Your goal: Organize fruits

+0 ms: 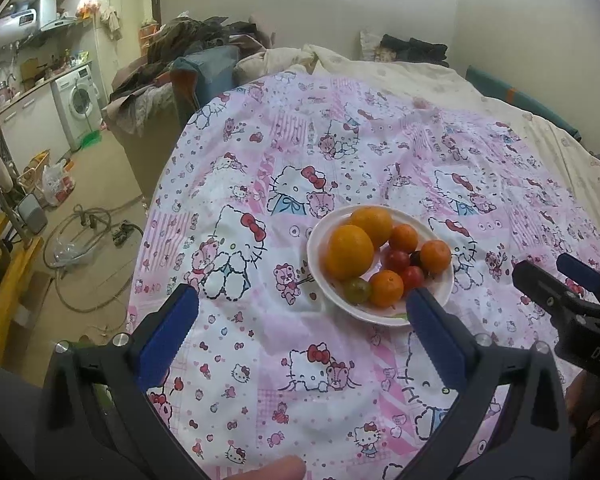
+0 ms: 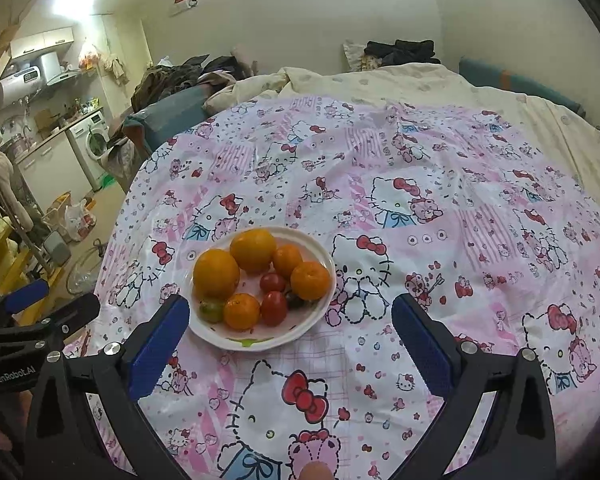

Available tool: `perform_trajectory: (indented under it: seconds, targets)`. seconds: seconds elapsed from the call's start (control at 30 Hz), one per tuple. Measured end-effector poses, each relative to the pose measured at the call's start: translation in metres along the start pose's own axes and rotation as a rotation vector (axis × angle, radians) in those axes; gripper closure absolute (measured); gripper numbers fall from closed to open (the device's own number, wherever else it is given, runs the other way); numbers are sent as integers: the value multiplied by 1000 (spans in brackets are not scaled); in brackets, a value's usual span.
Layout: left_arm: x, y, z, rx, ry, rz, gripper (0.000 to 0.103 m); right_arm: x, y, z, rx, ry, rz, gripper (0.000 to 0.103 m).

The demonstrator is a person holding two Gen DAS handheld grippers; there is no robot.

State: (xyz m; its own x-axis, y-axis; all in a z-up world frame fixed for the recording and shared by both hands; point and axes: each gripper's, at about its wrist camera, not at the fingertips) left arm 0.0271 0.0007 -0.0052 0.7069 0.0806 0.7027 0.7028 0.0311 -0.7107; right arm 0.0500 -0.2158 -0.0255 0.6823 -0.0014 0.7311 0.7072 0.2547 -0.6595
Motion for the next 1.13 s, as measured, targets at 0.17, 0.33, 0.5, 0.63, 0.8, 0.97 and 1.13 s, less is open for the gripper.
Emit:
perform_trajectory:
  seconds: [0.17, 0.33, 0.5, 0.63, 0.8, 0.97, 1.13]
  targets:
    - [0, 0, 0, -1, 0, 0, 0, 1, -2, 0, -2, -3, -4, 0]
    - [0, 0, 0, -1, 0, 0, 1, 1, -2, 0, -2, -4, -4, 0]
    - [0, 0, 0, 0, -1, 1, 0, 1, -2, 1, -2, -2, -4, 0]
    - [-1, 0, 0, -1, -2, 4, 1, 1, -2, 0, -1, -2, -4, 0]
    - [0, 0, 0, 1, 1, 4, 0, 1, -2, 0, 1, 2, -1, 0]
    - [-1, 1, -1, -2, -1, 9, 0, 0, -1, 0, 1, 0, -1, 0]
    - [-2, 1, -1, -6, -5, 10, 0, -1, -1, 1, 3, -5, -4, 0]
Point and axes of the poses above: each gripper's, at about its wrist camera, not at the fingertips, and y roughly the way its jaws point, z to its left, x to its top, and after that the axes turned 2 degrees about -x, right-handed
